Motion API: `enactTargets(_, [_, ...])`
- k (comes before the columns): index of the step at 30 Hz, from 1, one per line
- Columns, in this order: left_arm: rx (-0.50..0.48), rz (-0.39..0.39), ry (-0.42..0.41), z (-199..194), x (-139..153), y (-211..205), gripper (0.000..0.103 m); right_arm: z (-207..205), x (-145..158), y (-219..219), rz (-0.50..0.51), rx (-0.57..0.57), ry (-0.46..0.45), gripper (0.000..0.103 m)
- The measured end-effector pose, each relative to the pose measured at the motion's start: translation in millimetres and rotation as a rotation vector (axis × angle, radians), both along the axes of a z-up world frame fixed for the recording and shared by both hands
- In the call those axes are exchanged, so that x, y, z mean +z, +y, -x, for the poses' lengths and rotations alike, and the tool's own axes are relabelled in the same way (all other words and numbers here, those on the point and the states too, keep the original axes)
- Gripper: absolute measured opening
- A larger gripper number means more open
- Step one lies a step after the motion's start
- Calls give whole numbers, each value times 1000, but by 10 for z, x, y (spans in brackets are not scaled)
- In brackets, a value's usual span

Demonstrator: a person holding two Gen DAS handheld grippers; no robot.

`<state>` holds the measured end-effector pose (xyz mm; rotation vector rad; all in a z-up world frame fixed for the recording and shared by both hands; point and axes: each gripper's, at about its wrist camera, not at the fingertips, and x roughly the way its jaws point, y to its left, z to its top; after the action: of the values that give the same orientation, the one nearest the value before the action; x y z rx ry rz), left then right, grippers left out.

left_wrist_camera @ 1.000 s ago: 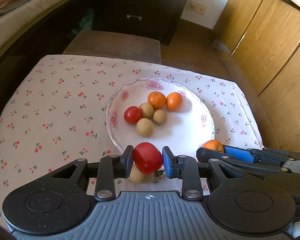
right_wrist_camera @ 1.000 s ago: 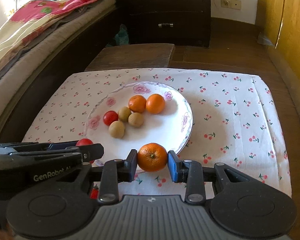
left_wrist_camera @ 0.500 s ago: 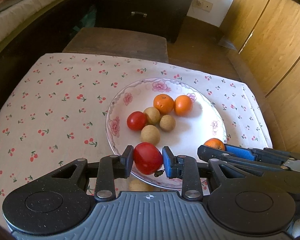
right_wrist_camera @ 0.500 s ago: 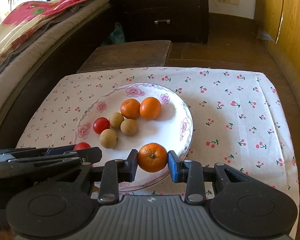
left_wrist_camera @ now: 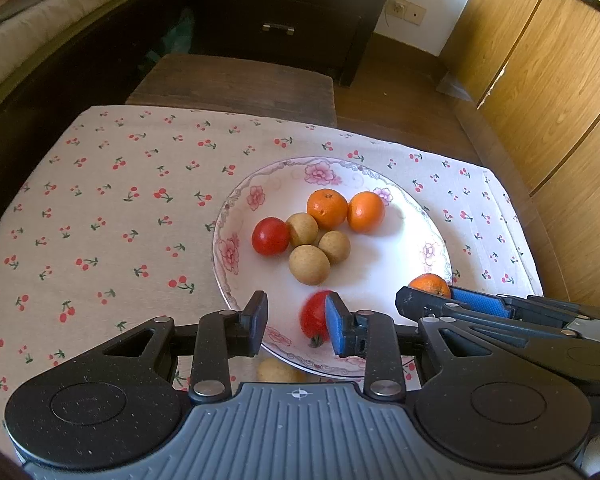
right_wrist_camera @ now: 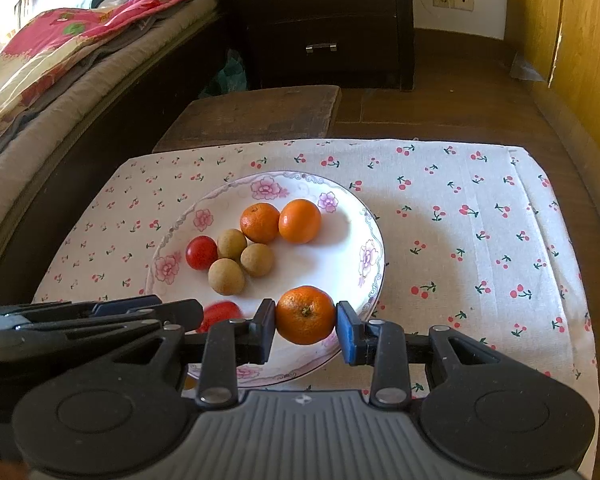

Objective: Organize fruits
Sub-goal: 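Release the mandarin into the bowl with the right tool while the left tool drops the tomato in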

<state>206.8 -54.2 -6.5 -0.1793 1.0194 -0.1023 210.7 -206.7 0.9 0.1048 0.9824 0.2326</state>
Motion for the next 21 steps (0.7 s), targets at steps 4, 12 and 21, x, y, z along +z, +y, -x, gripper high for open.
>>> enactTargets(4, [-1,-1,-3,13,13,-1,40,1,4,-1,3,-6,-4,35])
enactTargets(12, [3,10,-9,16,41,33,45,5,42,-6,1,-16,-15,36])
enactTargets(21, [4,18,-15,120,85,129,47,177,121,82,10,10,-27,36])
